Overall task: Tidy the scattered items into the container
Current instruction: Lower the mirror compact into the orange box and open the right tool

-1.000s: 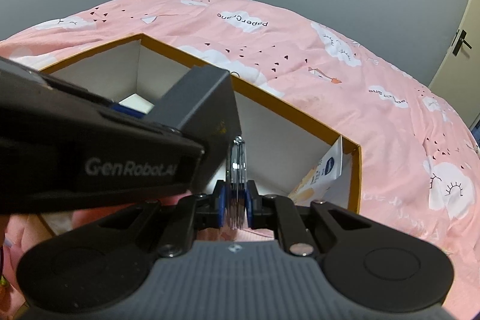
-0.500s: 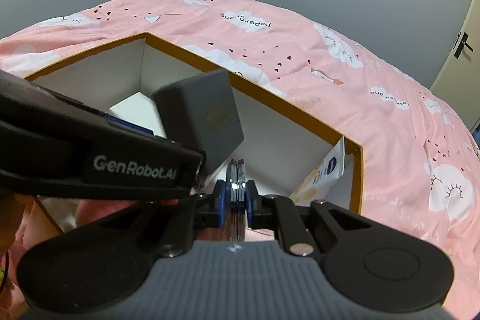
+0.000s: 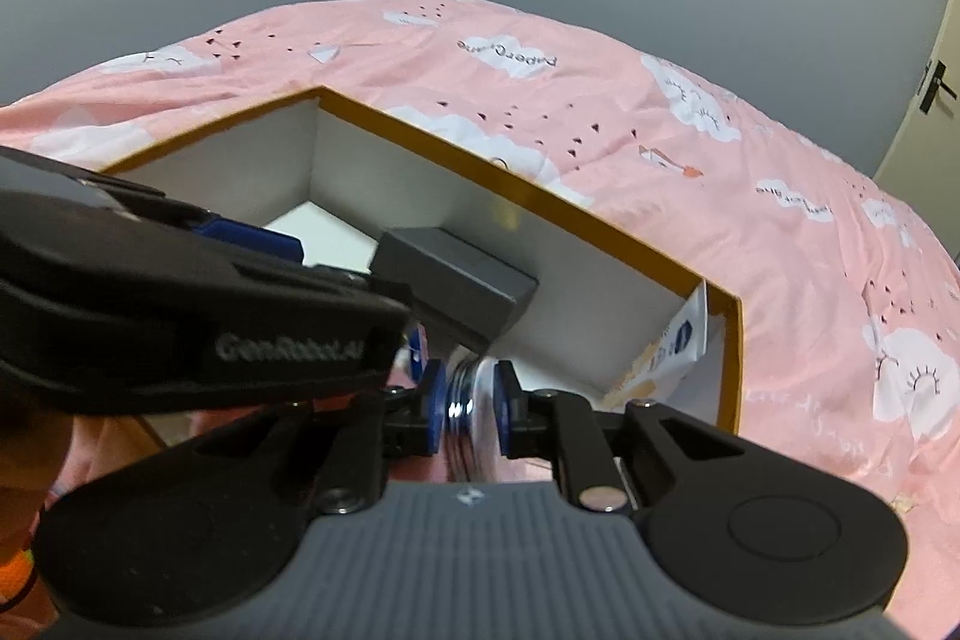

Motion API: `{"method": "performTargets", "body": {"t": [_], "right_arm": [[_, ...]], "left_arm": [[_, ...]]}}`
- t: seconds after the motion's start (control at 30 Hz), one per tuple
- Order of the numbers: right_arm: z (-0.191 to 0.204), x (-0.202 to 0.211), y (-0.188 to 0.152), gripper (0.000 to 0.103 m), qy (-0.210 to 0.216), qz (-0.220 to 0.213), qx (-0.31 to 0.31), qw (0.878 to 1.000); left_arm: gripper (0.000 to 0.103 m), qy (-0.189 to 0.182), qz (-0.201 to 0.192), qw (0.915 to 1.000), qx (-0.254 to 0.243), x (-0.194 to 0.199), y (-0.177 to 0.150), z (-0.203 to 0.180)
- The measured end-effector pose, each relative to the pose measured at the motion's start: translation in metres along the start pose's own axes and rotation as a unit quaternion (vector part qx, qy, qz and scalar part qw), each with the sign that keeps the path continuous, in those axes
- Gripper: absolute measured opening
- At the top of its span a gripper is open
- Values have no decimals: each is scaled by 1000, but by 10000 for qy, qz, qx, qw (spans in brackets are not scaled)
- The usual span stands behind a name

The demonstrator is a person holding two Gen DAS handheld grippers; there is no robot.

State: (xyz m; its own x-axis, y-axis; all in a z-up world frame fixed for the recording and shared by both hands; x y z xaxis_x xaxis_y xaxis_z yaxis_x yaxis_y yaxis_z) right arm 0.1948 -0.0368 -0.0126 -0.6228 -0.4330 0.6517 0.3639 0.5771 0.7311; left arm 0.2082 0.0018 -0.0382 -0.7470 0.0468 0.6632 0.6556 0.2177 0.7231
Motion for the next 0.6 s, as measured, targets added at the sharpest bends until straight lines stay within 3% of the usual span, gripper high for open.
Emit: {"method": "performTargets", "body": {"t": [0.17,0.4,0.6], "right_arm": [[4,5,2,19,-26,-73,47,10000],[6,17,1,39,-129,-291,-5,9995],[6,32,-2,45,-202,-559,-178,9981]], "left_arm": [[63,112,-72,9999,10,4,-1,4],[65,181,-254,9995,-14,12,-1,5],[67,189,-462,9987,-74,24,-1,3]]}}
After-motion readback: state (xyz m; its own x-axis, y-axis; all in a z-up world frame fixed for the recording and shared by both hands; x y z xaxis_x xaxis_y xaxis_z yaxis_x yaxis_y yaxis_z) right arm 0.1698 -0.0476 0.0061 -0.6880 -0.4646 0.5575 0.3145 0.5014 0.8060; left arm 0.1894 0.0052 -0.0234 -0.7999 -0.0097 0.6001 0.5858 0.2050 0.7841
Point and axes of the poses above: each gripper's, at about its wrist camera, not at the fingertips, and x roughly against the way its jaws point, z to its left, y to its top, the point moved 2 cm from there along -x, roughly the way its jaws point, and after that the axes turned 2 degrees about -y, right-handed, at the moved point
